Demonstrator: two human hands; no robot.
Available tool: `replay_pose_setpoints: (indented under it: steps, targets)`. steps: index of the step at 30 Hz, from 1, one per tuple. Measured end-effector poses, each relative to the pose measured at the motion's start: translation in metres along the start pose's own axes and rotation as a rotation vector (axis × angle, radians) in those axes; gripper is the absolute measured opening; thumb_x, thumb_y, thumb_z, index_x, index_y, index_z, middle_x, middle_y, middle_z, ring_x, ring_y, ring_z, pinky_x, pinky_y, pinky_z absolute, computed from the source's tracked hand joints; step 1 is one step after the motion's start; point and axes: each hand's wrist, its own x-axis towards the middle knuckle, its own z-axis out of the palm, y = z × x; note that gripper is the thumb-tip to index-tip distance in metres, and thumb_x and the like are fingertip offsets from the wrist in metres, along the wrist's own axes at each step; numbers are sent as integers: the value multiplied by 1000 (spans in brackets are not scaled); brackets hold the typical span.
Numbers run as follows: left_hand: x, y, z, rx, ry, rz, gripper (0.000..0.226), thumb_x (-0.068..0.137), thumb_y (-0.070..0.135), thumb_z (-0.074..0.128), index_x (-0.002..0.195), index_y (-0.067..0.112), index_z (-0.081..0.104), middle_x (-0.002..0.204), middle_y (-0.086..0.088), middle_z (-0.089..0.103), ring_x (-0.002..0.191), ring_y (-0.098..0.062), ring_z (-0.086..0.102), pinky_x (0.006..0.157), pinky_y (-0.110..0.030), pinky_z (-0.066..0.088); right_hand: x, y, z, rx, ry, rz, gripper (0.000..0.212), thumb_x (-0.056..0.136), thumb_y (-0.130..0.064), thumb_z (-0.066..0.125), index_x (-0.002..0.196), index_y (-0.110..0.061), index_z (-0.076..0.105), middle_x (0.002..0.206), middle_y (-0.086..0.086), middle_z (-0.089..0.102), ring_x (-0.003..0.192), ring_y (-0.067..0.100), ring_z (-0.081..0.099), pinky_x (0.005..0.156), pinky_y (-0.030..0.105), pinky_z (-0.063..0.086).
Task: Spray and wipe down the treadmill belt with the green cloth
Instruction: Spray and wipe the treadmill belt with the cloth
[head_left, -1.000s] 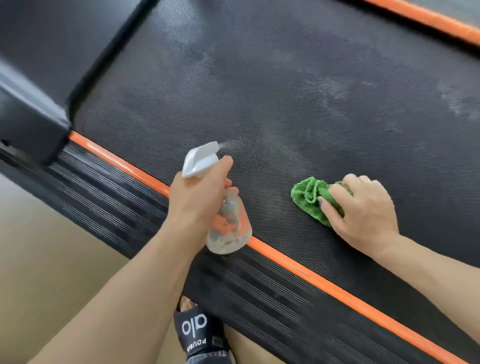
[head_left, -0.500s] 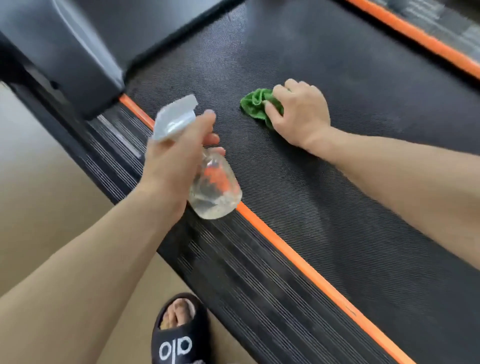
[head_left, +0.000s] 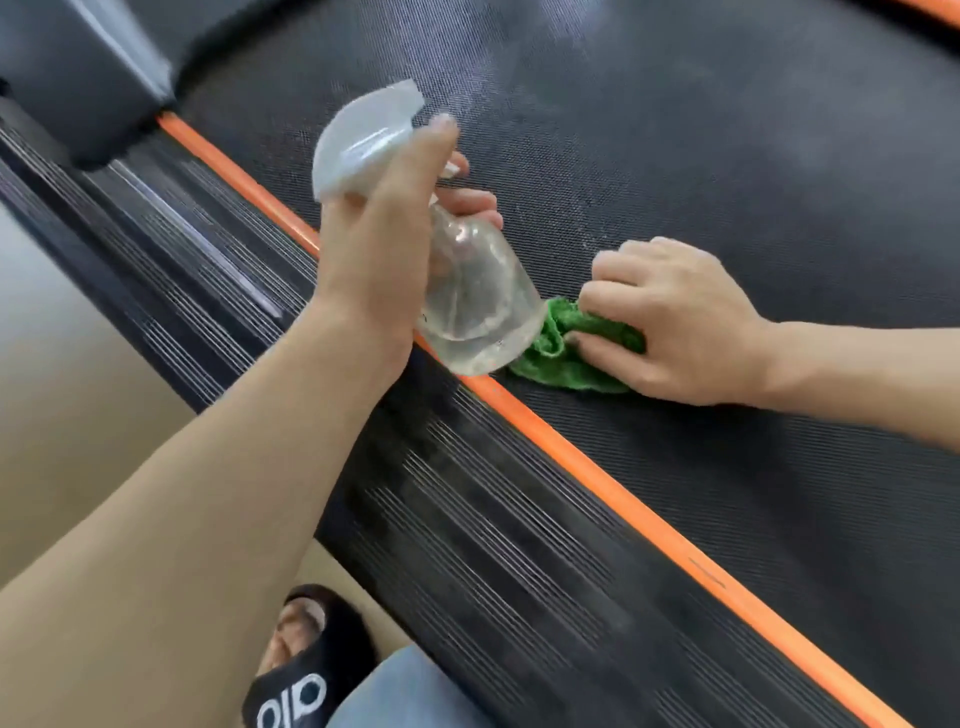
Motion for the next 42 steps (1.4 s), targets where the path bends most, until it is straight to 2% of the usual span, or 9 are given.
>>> replay_pose_setpoints:
  steps: [5,9,15,20,24,29,35,38,42]
  targets:
    - [-7,10,13,134,-116,-160,27,98,36,70,97,10,65,79,-7,70,73,-19,74,69,-33,60,-4,3,5,-7,27,-33,37,99,-44,50,80,-13,55,80,3,50,72,25,46,68,36,35]
    - [-23,18,-5,320,-185,-273,32,96,43,70,102,11,69,73,-5,73,68,-17,75,58,-27,60,11,11,7,-31,24,-47,39,100,-47,47,83,-13,57,83,5,55,76,29,51,71,38,37]
    - [-45,9,-20,316,-209,-409,36,92,41,71,90,5,74,69,-12,73,61,-21,75,54,-24,60,57,11,23,-87,145,254,41,94,-51,47,87,-14,62,88,8,61,82,34,59,76,41,41]
    - [-57,8,-22,350,-248,-509,35,95,37,69,86,4,76,67,-13,72,57,-21,74,51,-23,59,-22,-29,2,-20,60,89,35,98,-47,49,79,-18,54,83,4,54,75,28,51,70,41,40]
    - [-54,9,-24,406,-318,-511,33,94,36,70,82,6,77,66,-12,71,57,-20,73,50,-22,58,-64,-43,-10,10,-3,26,33,99,-43,53,78,-17,54,80,0,51,72,23,47,67,37,37]
    - [-54,5,-24,372,-280,-462,36,85,41,72,74,8,80,68,-14,72,60,-22,73,57,-25,59,-38,-19,-7,-49,-25,-201,36,101,-44,49,79,-17,54,81,2,52,73,24,47,69,38,36]
    - [-50,2,-24,279,-170,-460,40,96,40,65,86,3,76,67,-13,71,59,-22,72,60,-27,60,34,4,19,-119,112,97,39,97,-49,47,84,-15,61,86,6,61,81,32,59,77,41,43]
    - [-52,3,-24,231,-155,-458,41,98,40,64,88,2,74,64,-12,69,58,-20,71,61,-27,61,16,-6,12,-97,111,50,36,97,-48,49,82,-16,58,84,6,59,78,31,56,74,41,42]
    - [-56,2,-24,190,-168,-461,41,98,40,64,90,1,71,65,-12,68,55,-18,70,58,-25,62,-40,-24,-11,-18,-45,-119,33,100,-43,51,80,-16,53,81,1,51,73,24,46,68,36,35]
